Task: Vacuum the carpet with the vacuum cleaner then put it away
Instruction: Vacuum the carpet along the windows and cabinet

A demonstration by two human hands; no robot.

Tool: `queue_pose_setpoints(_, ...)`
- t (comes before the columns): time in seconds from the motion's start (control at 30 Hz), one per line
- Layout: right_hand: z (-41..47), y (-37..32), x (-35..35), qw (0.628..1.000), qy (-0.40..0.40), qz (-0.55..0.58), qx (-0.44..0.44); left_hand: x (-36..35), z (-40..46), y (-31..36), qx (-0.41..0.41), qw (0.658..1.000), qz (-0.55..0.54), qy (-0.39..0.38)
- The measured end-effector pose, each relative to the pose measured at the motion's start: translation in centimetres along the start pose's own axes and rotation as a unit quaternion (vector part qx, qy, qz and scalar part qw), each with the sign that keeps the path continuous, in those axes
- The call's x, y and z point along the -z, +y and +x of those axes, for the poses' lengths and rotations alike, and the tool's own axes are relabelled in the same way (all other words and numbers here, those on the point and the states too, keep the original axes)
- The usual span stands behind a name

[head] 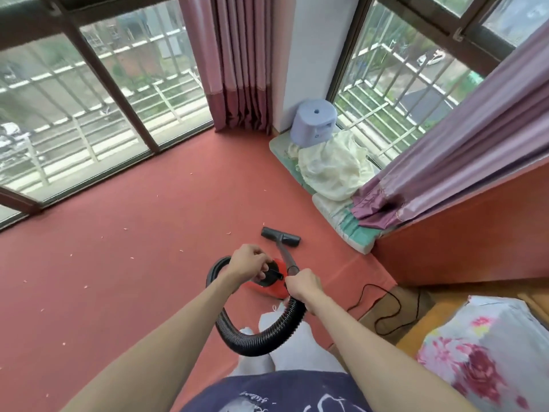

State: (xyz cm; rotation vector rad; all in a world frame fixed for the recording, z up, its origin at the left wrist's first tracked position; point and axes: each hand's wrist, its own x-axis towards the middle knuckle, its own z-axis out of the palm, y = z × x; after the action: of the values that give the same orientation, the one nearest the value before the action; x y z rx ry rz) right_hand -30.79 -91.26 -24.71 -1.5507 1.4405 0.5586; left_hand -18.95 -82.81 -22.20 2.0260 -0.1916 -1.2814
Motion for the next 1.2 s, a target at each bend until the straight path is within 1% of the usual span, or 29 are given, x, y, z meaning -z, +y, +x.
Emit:
queue_pose_setpoints(0.07, -1.1, 0.5, -0.4, 0.999, 0.002, -0.035, 0.005, 0.0, -0.9, -1.7, 0.017, 1.000, -0.012, 0.001)
queue_pose_setpoints(0.17, -2.0, 1.0, -1.1, 0.997, -0.018, -0.075, 0.017, -0.2, -2.0, -3.7, 0.026, 0.999, -0.023, 0.008)
queue_pose_setpoints(0.33, -1.4, 1.0, -2.7, 0.989, -0.013, -0.143, 0.030, -0.1, -3.7, -5.2, 0.046, 0.997, -0.059, 0.035)
queue_pose_setpoints(0.47, 1.0, 0.0, -2.8, 0.994, -0.015, -0.109, 0.022, 0.5, -4.4, -5.1, 0.061, 0.991, -0.088, 0.082)
queue_pose_setpoints(0.57, 3.0, -1.9, -1.3, 0.996, -0.013, -0.082, 0.028, 0.7, -4.5, -4.8, 0.072, 0.983, -0.106, 0.128)
queue_pose_setpoints(0.7, 5.4, -4.2, 1.4, 0.998, -0.011, -0.044, 0.037, -0.2, -3.8, -4.0, 0.084, 0.978, -0.115, 0.150)
queue_pose_setpoints(0.8, 5.7, -4.7, 2.9, 0.997, -0.022, -0.057, 0.051, -1.4, -3.2, -3.1, 0.092, 0.973, -0.133, 0.162)
queue_pose_setpoints(0.9, 4.9, -3.7, 3.7, 0.990, -0.024, -0.117, 0.073, -2.3, -2.4, -1.9, 0.095, 0.970, -0.147, 0.167)
queue_pose_setpoints(1.0, 4.5, -2.1, 3.9, 0.984, -0.054, -0.153, 0.070, -2.4, -2.1, -0.3, 0.096, 0.968, -0.151, 0.176)
queue_pose_setpoints(1.1, 4.5, -1.9, 3.6, 0.985, -0.073, -0.146, 0.064, -1.7, -2.2, 0.8, 0.088, 0.967, -0.149, 0.187)
queue_pose_setpoints(1.2, 5.5, -3.6, 3.9, 0.988, -0.069, -0.124, 0.065, -0.7, -2.6, 1.6, 0.077, 0.969, -0.124, 0.199)
